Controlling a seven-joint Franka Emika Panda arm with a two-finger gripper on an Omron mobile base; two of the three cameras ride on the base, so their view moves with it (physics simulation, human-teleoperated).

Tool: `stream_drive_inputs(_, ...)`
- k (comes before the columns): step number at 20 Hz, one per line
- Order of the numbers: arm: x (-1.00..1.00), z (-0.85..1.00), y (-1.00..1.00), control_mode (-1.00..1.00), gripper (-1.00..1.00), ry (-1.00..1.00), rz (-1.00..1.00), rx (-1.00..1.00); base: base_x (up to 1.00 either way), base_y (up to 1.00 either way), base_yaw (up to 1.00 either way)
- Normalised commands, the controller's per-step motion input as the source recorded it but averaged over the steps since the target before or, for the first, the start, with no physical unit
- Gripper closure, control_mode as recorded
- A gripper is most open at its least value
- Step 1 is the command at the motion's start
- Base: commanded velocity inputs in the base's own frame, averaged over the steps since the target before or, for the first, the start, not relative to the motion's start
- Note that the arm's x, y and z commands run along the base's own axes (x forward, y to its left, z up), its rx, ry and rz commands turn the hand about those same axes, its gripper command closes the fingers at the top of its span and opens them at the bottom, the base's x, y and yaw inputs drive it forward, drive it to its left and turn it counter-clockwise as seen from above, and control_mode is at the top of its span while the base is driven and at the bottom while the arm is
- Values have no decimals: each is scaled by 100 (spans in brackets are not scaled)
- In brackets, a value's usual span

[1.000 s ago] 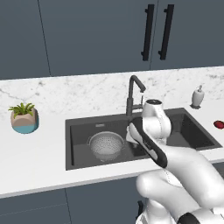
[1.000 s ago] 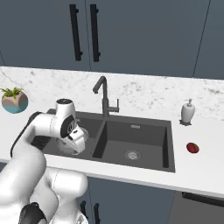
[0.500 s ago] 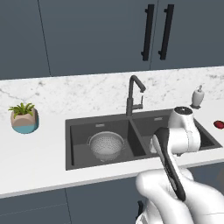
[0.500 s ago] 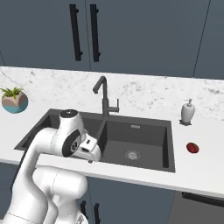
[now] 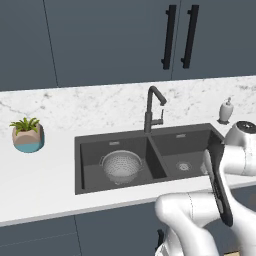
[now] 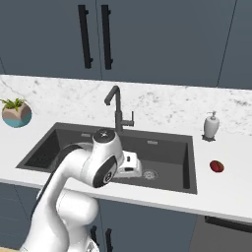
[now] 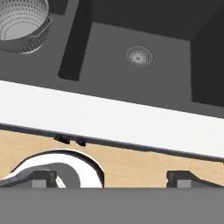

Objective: Put the colander in the sink, put the mango in the colander, and turn on the sink faucet and pour water over the colander.

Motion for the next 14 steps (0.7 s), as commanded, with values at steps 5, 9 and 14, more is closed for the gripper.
stream_drive_inputs(5,37,8,-97,-100,-100,0,4,0,0,0,0)
stream_drive_inputs(9,50,8,-90,-100,-100,1,0,0,0,0,0)
stream_drive_inputs(14,55,10,-78,-100,-100,4,-3,0,0,0,0)
